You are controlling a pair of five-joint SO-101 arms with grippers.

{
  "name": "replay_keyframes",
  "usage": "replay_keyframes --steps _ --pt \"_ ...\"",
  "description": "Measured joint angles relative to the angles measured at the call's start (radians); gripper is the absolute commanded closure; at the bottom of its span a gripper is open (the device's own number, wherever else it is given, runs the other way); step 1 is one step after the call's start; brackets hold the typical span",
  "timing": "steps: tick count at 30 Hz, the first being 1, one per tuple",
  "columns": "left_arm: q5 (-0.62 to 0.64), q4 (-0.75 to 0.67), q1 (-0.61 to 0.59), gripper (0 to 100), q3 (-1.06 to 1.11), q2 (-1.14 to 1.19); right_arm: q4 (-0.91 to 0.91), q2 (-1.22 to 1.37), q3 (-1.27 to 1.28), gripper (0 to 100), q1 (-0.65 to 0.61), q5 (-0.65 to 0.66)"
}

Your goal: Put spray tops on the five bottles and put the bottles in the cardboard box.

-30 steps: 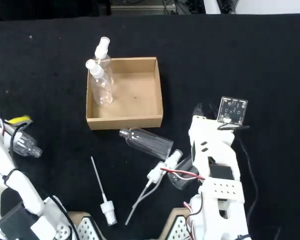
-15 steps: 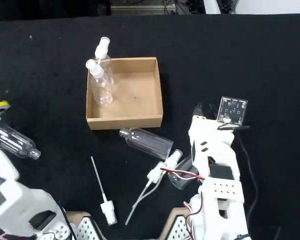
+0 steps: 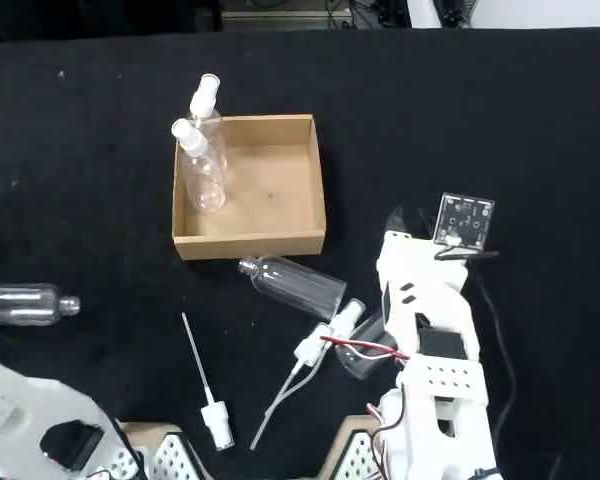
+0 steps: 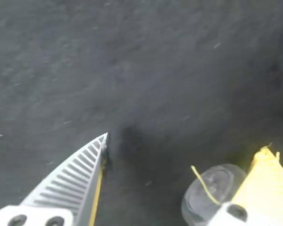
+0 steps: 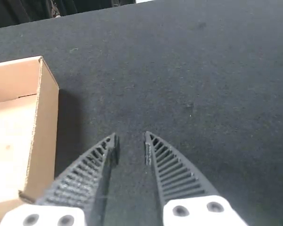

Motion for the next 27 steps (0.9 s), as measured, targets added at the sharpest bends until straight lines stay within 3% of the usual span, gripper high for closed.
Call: replay_keyframes --steps 9,13,17,24,27 --pt "-0.371 0.264 -0.055 57 0.000 -0.133 0.000 0.000 0.000 93.1 -0.006 0.000" --pt "-0.486 0.311 -0.049 57 0.000 -0.236 0.000 0.000 0.000 93.1 -0.006 0.000" --pt "-0.641 0.345 0.009 57 0.000 -0.348 0.000 0.000 0.000 93.1 -0.006 0.000" --pt "-1.088 0.494 0.169 57 0.069 -0.502 0.000 0.000 0.000 93.1 -0.006 0.000" --pt "-1.148 0.503 0.242 57 0.109 -0.528 0.000 0.000 0.000 93.1 -0.006 0.000"
